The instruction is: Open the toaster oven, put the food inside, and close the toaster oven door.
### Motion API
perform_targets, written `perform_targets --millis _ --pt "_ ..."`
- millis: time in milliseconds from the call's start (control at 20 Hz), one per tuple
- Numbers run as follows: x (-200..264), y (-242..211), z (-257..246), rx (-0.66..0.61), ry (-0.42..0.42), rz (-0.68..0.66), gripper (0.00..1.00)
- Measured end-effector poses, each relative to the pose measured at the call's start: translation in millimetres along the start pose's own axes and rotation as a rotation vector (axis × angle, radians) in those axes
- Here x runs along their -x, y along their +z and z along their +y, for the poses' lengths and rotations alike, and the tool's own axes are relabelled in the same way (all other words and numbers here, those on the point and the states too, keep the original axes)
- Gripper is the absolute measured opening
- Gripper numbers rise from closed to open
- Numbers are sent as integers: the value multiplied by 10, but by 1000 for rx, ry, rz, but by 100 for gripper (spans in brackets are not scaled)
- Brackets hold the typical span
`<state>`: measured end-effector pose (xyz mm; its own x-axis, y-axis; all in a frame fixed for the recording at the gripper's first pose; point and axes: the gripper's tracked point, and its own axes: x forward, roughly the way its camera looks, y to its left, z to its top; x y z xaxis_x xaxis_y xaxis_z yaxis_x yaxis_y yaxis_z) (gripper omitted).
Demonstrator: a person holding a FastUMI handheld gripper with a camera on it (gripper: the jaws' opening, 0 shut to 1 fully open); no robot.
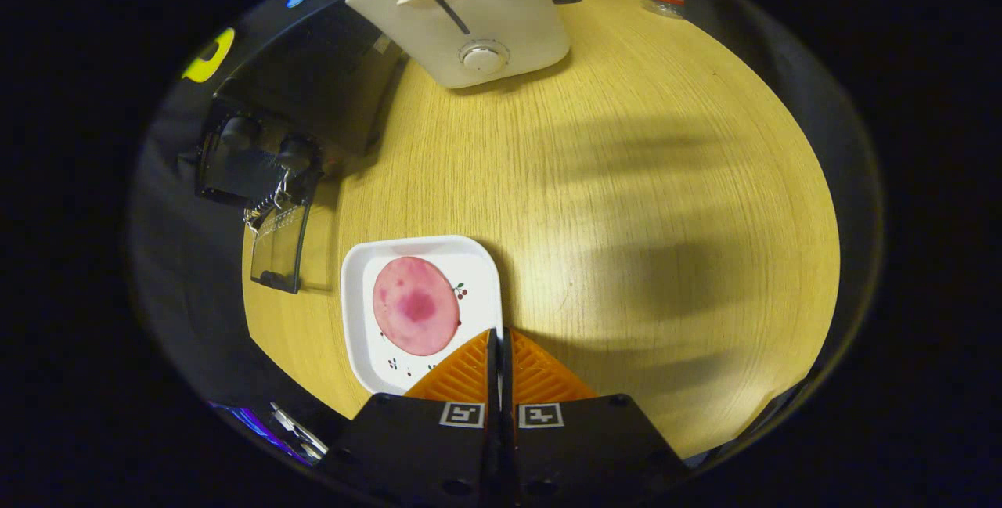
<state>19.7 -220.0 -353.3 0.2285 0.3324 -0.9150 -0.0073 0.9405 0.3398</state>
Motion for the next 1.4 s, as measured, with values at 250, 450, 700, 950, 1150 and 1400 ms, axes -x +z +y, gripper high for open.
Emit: perform_targets --millis 250,450,700,950,1150,1400 --pt "16 -26 60 -207 114 2 2" --pt "93 -68 57 -326 155 -30 2" --pt "337 -131 128 -409 179 -99 2" --pt "655 -256 308 -470 190 -202 2" --pt "877 -501 542 -535 204 -281 1" --pt "893 -846 1098 -628 265 -340 2"
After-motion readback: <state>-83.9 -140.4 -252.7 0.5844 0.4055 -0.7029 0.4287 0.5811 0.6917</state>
